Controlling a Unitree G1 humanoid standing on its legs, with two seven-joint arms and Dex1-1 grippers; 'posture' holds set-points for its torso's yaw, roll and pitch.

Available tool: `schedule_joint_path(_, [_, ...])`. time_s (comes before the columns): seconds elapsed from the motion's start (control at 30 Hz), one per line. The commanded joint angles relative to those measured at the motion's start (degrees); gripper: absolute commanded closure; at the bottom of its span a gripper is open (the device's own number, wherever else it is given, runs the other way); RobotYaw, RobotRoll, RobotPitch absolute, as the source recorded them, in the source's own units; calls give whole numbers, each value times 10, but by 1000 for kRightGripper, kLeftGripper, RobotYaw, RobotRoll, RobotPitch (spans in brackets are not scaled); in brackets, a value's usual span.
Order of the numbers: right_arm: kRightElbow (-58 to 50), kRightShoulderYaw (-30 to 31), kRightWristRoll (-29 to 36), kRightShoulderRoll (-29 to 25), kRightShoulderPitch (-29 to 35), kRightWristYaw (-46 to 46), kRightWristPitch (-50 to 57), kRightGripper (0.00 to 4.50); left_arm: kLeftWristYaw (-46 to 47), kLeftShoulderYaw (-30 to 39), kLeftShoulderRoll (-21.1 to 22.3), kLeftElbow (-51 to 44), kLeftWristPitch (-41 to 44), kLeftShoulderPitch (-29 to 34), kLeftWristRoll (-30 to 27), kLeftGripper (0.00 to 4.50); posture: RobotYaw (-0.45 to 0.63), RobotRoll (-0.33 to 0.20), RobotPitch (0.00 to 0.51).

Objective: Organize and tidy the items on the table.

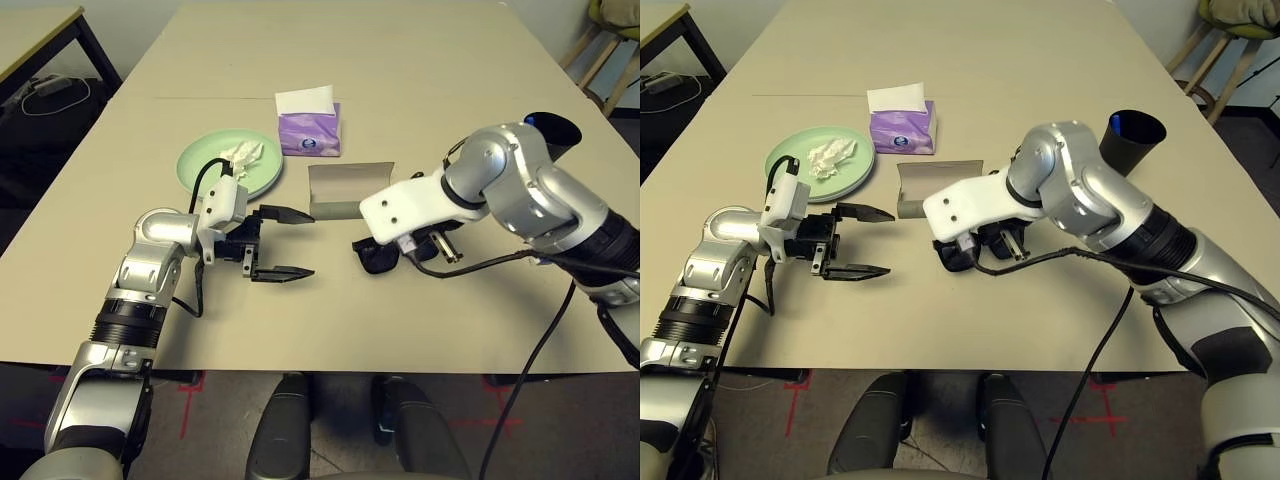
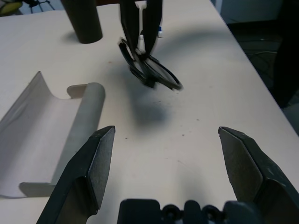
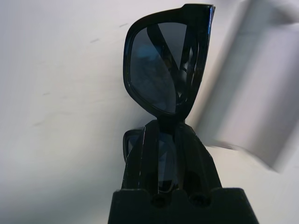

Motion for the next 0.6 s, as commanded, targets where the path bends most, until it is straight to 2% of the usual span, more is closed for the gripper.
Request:
schedule_joint_path(0.03, [44, -18, 5, 23, -28, -22, 2, 4145, 12, 2, 2, 6, 5, -3, 4, 0, 204, 0, 141])
schedule_joint_path(0.3, [173, -19, -14, 100, -69, -99, -9, 4148, 73, 20, -1, 19, 29, -9, 5, 0, 216, 0, 143])
schedule_joint_path(0.6, [287, -16, -28, 146, -105, -142, -46, 4150, 125, 37, 6, 0, 79, 3, -7, 0, 229, 0, 146])
